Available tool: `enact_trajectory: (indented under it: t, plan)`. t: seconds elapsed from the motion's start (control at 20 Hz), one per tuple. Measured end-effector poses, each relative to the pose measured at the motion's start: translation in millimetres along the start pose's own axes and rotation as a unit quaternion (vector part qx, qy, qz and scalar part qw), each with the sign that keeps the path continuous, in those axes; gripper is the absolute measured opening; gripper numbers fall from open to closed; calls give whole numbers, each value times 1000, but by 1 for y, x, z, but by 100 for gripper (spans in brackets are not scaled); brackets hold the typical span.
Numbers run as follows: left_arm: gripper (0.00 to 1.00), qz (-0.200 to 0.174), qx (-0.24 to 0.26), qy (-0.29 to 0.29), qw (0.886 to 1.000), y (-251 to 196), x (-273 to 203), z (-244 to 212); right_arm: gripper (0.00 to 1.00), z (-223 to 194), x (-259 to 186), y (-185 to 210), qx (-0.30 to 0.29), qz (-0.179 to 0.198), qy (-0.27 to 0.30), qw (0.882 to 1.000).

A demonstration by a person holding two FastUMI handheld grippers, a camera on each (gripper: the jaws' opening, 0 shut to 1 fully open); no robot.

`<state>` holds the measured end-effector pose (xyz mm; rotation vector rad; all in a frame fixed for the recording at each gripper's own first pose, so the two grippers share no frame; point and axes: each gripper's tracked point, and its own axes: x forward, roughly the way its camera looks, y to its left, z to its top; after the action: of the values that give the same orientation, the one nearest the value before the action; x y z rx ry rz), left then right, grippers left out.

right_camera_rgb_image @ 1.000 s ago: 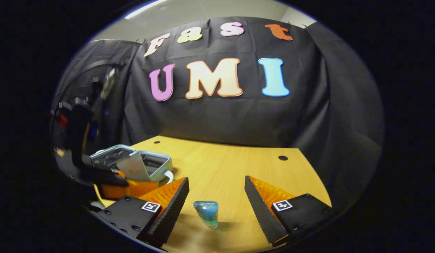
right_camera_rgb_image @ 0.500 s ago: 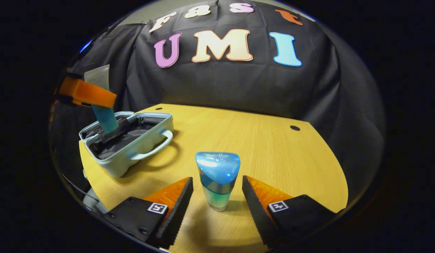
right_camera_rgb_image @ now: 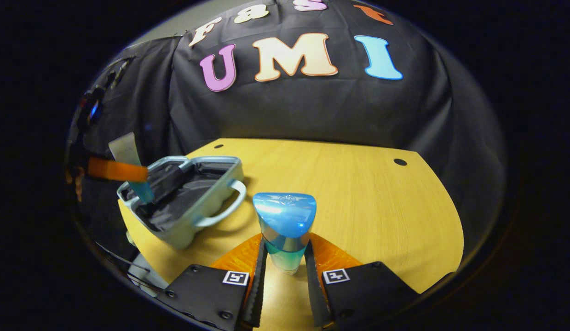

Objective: First open the suitcase, pack the skin care products into it, and then close the suitcase.

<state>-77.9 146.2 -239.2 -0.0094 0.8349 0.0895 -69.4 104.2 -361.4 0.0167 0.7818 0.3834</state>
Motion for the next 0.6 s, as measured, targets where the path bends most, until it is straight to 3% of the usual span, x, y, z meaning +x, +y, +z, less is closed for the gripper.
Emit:
enact_trajectory:
  t: [0.35, 0.6]
  plan:
    - [21, 0, 1, 91, 996, 45, 54, -37, 41, 50, -5, 109, 41, 87, -3, 995]
    - [20, -27, -11, 117, 993, 52, 77, -50, 43, 51, 4, 160, 35, 113, 18, 993]
